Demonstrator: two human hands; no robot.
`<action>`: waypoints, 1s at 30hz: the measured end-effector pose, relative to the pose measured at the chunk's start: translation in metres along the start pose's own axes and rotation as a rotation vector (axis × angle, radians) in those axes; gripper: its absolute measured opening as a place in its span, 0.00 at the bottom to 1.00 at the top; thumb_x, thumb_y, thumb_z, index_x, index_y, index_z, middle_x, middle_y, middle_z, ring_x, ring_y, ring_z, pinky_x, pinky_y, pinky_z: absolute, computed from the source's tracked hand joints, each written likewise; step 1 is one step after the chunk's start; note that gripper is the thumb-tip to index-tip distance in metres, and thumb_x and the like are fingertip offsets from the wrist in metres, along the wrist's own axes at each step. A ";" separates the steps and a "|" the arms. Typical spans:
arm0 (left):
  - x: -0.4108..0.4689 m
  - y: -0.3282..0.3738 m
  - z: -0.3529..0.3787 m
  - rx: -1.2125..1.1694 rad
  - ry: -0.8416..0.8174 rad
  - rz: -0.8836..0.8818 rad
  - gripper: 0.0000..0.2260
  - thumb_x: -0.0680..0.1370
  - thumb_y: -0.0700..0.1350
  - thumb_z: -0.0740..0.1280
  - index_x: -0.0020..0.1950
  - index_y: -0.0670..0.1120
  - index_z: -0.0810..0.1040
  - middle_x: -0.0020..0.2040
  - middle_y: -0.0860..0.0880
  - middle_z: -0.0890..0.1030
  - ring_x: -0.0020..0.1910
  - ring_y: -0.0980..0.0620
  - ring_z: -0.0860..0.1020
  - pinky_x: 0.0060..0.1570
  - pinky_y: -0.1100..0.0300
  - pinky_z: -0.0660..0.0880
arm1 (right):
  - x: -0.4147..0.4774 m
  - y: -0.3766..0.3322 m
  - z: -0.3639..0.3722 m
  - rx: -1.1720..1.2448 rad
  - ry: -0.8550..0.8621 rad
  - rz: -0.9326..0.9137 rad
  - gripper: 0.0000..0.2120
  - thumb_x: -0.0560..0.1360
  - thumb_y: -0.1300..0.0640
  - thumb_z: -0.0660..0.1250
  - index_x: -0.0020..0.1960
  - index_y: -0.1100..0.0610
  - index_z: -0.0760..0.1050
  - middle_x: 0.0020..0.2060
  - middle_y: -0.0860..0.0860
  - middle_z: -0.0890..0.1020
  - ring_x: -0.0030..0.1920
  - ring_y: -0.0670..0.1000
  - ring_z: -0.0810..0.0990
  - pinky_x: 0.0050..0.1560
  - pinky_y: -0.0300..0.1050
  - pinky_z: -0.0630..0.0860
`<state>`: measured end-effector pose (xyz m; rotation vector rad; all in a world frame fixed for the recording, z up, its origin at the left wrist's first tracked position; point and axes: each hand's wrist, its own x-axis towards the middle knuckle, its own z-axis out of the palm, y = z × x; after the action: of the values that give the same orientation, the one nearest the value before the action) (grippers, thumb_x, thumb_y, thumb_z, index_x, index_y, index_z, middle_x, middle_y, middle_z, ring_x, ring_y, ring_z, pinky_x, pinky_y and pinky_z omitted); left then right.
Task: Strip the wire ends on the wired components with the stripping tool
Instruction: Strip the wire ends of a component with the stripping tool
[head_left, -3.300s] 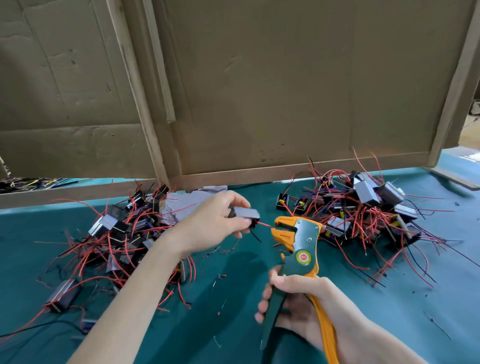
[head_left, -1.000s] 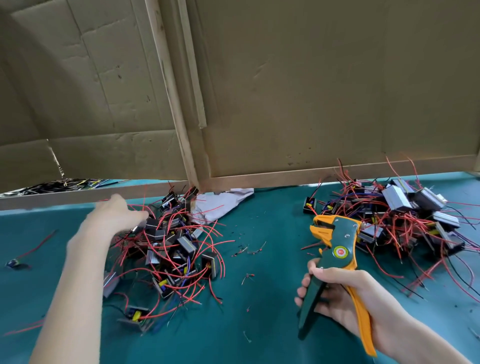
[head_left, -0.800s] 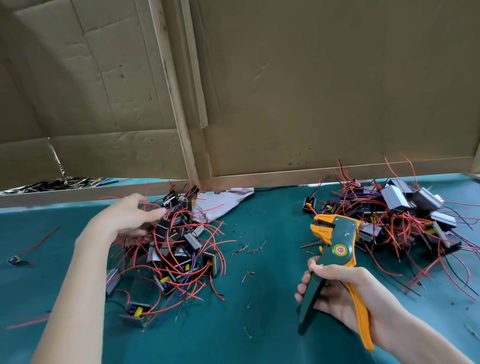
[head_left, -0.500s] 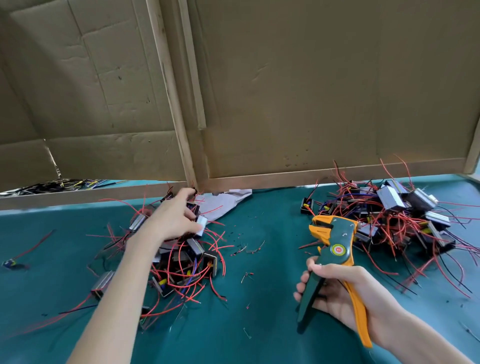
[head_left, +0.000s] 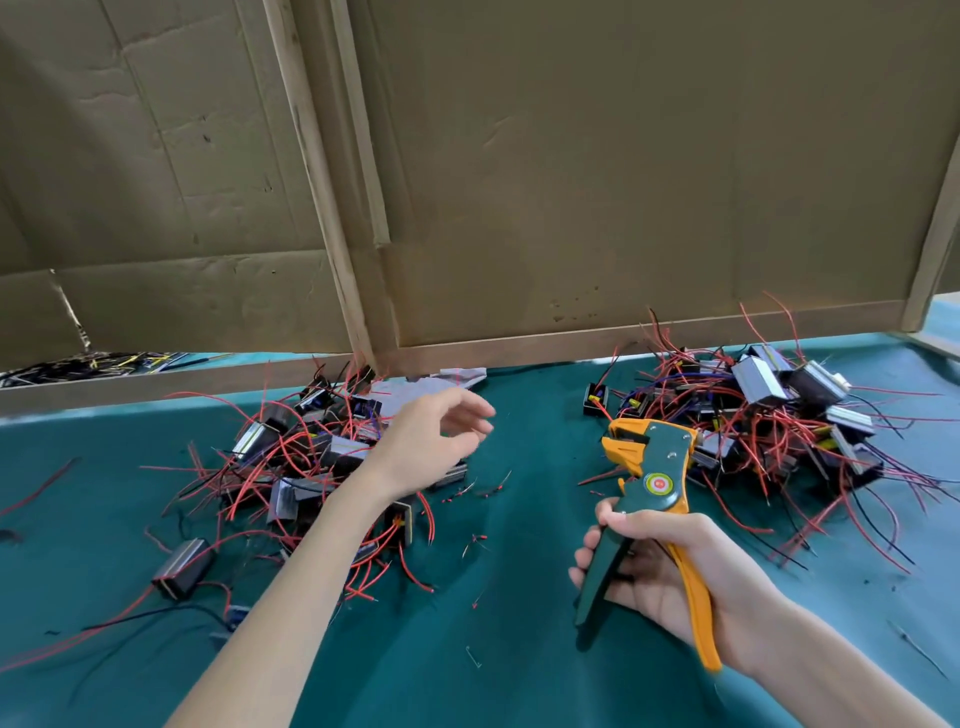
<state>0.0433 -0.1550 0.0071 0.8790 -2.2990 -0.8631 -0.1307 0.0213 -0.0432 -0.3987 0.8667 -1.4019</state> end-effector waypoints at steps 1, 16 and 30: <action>0.002 -0.003 -0.001 0.095 0.074 -0.022 0.11 0.75 0.32 0.64 0.48 0.48 0.77 0.45 0.51 0.82 0.47 0.53 0.80 0.52 0.64 0.75 | 0.000 0.000 -0.001 0.001 0.004 -0.001 0.07 0.61 0.66 0.72 0.39 0.64 0.80 0.37 0.62 0.78 0.37 0.61 0.81 0.43 0.57 0.81; -0.007 -0.015 0.012 0.208 -0.140 -0.010 0.21 0.70 0.29 0.66 0.59 0.46 0.75 0.48 0.52 0.81 0.50 0.51 0.79 0.51 0.66 0.72 | 0.001 0.000 -0.003 -0.014 0.003 -0.007 0.04 0.63 0.67 0.71 0.38 0.64 0.80 0.36 0.62 0.78 0.37 0.62 0.81 0.43 0.57 0.81; -0.009 -0.012 0.037 0.826 0.149 0.002 0.07 0.77 0.47 0.64 0.53 0.57 0.75 0.58 0.59 0.72 0.61 0.53 0.66 0.51 0.53 0.53 | 0.008 0.003 -0.011 -0.022 -0.003 0.004 0.13 0.56 0.64 0.78 0.39 0.64 0.81 0.36 0.62 0.79 0.38 0.62 0.82 0.45 0.58 0.81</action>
<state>0.0294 -0.1415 -0.0277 1.2057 -2.5140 0.2081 -0.1369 0.0171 -0.0543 -0.4151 0.8804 -1.3887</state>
